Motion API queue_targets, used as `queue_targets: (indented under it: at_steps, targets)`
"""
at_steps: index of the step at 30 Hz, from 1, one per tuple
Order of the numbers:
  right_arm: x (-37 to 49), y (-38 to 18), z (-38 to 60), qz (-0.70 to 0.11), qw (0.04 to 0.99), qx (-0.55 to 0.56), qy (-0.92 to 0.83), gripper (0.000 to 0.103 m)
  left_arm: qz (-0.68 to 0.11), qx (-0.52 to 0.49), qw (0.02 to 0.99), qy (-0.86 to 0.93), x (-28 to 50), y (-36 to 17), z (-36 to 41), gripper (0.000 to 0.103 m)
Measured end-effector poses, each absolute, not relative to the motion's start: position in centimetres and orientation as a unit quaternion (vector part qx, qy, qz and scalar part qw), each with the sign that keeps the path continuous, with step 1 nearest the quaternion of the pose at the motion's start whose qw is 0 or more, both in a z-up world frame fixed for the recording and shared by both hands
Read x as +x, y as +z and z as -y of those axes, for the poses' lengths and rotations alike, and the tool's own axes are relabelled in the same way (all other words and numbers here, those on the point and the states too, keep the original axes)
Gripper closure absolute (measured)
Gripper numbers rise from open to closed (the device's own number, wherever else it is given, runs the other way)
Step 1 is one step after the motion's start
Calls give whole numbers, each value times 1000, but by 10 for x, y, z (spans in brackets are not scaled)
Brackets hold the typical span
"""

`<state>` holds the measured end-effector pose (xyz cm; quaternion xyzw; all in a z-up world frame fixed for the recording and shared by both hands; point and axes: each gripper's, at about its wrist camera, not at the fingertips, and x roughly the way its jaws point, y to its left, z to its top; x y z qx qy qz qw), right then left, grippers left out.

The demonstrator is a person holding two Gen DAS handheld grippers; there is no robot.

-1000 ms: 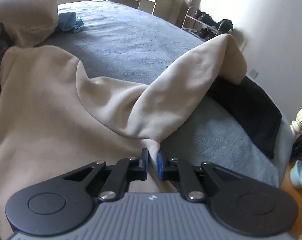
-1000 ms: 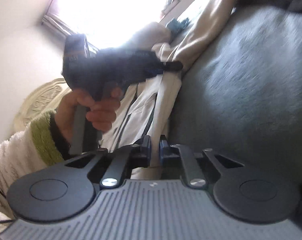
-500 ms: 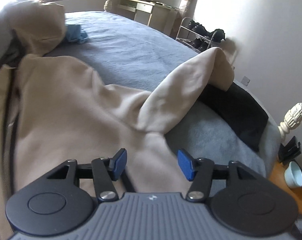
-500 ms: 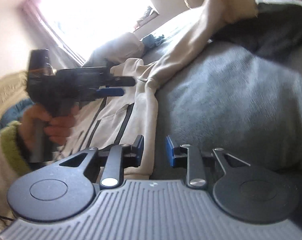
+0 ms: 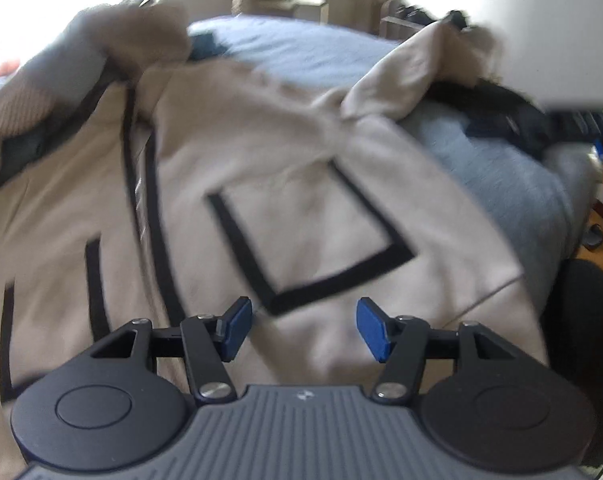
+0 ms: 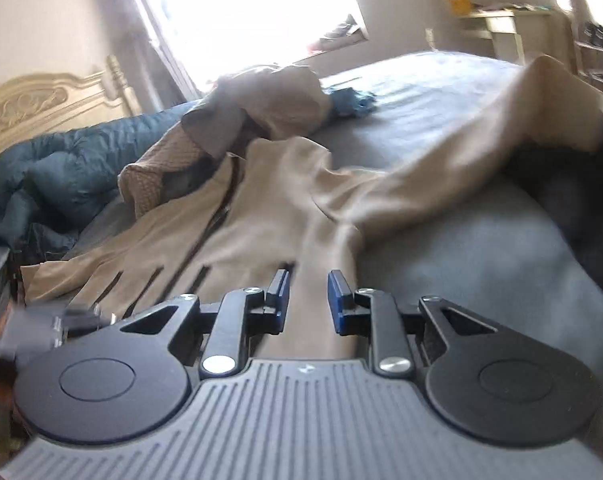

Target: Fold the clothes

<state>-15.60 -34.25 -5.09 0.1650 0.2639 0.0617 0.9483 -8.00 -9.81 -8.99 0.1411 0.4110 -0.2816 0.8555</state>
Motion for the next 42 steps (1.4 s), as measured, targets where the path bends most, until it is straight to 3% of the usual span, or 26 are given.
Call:
queue_targets:
  at_steps: [4,7,12,20,23,26,30,32,38,42]
  targets:
    - [-80,-93,327,-354,926,126,47,88,-414,99,858,-287,-77,-96,76,44]
    - [-74,-96,326,-368,918,137,48,89,-412,85,858,-294,-77,-92,65,44]
    - [-78,-63,339,-330,929,163,38,88,-399,56,864,-301,-73,-82,50,44]
    - [-30,-78,335,-421,894,147,44,84,-389,-17,874,-290,-36,-60,22,44]
    - [-30,-34,323,-395,909,115,68,84,-385,-31,876,-289,-13,-59,18,44]
    - [-12,2,296,-351,930,61,95,77,-367,-35,884,-288,6,-62,24,44]
    - [43,16,257,-314,940,-29,127,61,-369,-42,888,-273,29,-58,20,45]
    - [79,15,246,-319,937,-49,131,61,-372,-52,887,-270,43,-52,10,44]
    - [202,-5,278,-375,907,122,147,56,-361,-112,894,-242,106,-44,-10,44]
    - [260,-41,306,-417,871,233,113,53,-347,-207,891,-207,166,-56,-15,42]
